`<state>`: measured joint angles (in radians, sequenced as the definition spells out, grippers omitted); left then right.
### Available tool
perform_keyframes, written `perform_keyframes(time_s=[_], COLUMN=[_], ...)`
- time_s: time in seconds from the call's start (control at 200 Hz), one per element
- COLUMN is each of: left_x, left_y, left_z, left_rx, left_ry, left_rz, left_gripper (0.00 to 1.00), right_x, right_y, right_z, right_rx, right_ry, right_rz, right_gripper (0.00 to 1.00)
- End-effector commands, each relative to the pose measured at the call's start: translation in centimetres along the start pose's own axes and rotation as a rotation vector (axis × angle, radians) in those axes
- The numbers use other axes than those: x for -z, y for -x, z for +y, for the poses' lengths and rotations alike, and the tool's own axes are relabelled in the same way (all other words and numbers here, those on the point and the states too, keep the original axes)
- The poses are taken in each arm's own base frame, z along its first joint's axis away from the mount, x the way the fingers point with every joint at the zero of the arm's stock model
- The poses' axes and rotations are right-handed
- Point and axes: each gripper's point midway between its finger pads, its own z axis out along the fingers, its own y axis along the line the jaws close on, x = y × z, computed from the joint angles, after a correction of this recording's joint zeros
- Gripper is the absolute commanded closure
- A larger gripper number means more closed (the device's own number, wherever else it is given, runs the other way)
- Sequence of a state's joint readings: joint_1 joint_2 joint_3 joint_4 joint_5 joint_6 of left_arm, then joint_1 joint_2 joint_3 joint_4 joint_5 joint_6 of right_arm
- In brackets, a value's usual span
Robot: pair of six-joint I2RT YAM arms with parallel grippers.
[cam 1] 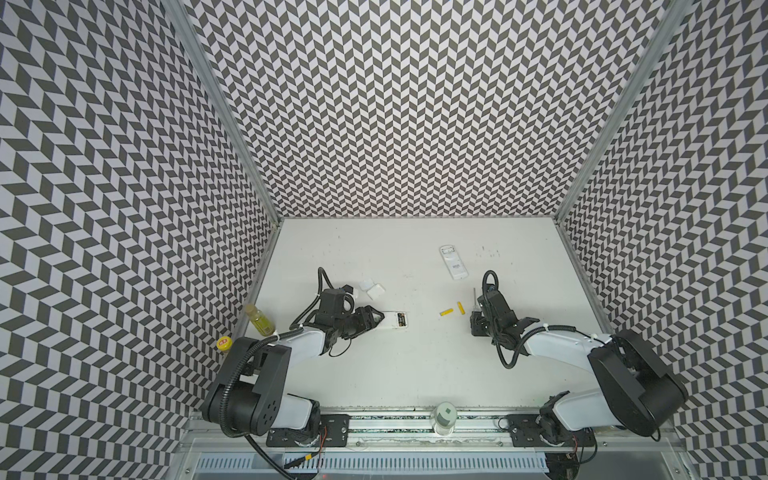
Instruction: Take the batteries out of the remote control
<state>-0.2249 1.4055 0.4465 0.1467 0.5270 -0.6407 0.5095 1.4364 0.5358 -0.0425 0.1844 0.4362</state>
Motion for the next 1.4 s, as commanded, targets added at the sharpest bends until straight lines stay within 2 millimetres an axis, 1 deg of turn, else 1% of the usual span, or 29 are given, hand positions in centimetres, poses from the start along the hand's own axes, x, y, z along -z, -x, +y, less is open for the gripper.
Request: perform_keyframes(time_s=[0.0,0.04,0.09,0.12,0.13,0.145,0.22,0.346,0.466,0.531,0.596,0.646,0.716,0.771,0.831,0.906,1.032,1.117,1.232,1.322,1.392], left_x=[1.0,1.4,1.9,2.1,2.2,2.3,3.0,4.0,4.9,5.6,6.2,6.6,7.0,7.2,7.4,7.2,7.2,7.2,7.0,7.1,7.0], left_y=[1.6,2.1,2.6,3.0,3.1,3.3,4.4,5.8,7.5,8.3,9.1,9.6,10.1,10.3,10.2,9.7,9.5,9.5,9.6,9.5,9.3], left_z=[0.2,0.0,0.3,0.6,0.7,0.9,1.1,0.1,-1.8,-3.6,-4.8,-5.4,-6.0,-6.4,-6.7,-6.8,-7.0,-7.0,-6.8,-7.2,-7.1], left_rx=[-0.055,-0.093,-0.118,-0.12,-0.12,-0.122,-0.15,-0.245,-0.354,-0.436,-0.513,-0.563,-0.598,-0.61,-0.618,-0.633,-0.65,-0.671,-0.681,-0.683,-0.691], left_ry=[0.021,0.02,0.032,0.042,0.047,0.054,0.076,0.07,0.034,0.001,-0.011,-0.01,-0.004,-0.007,-0.021,-0.047,-0.062,-0.062,-0.06,-0.076,-0.079], left_rz=[-0.059,-0.079,-0.098,-0.109,-0.115,-0.122,-0.151,-0.188,-0.22,-0.226,-0.237,-0.244,-0.249,-0.246,-0.243,-0.232,-0.216,-0.21,-0.212,-0.202,-0.199], left_gripper=[0.24,0.2,0.14,0.07,0.02,0.01,0.0,0.0,0.0,0.0,0.0,0.0,0.0,0.0,0.0,0.0,0.0,0.0,0.02,0.02,0.03], right_x=[-0.1,-0.1,0.0,0.1,0.1,0.1,0.3,1.5,2.8,3.5,4.2,4.5,4.5,4.0,3.4,2.7,1.6,0.9,-0.2,-0.9,-1.2], right_y=[1.9,2.0,2.1,2.3,2.3,2.3,2.8,4.5,6.5,7.2,8.0,8.3,8.6,8.4,8.1,6.9,4.4,3.1,1.8,1.2,1.0], right_z=[0.3,0.2,0.1,-0.1,-0.2,-0.3,-0.7,-0.6,-0.5,0.3,1.3,2.0,1.9,1.4,0.6,0.2,-0.3,-0.5,-0.5,-0.7,-0.7], right_rx=[-0.036,-0.041,-0.041,-0.043,-0.044,-0.045,-0.06,-0.055,-0.045,-0.016,0.019,0.041,0.038,0.029,0.013,-0.012,-0.051,-0.049,-0.047,-0.043,-0.038], right_ry=[0.019,0.022,0.022,0.02,0.016,0.015,0.014,0.038,0.063,0.104,0.154,0.19,0.177,0.14,0.089,0.075,0.071,0.072,0.072,0.059,0.059], right_rz=[-0.056,-0.057,-0.065,-0.074,-0.075,-0.076,-0.088,-0.135,-0.208,-0.228,-0.256,-0.275,-0.28,-0.249,-0.208,-0.164,-0.092,-0.047,-0.009,0.027,0.034], right_gripper=[0.62,0.64,0.68,0.69,0.7,0.7,0.74,0.82,0.84,0.85,0.86,0.86,0.86,0.81,0.71,0.62,0.57,0.56,0.57,0.6,0.66])
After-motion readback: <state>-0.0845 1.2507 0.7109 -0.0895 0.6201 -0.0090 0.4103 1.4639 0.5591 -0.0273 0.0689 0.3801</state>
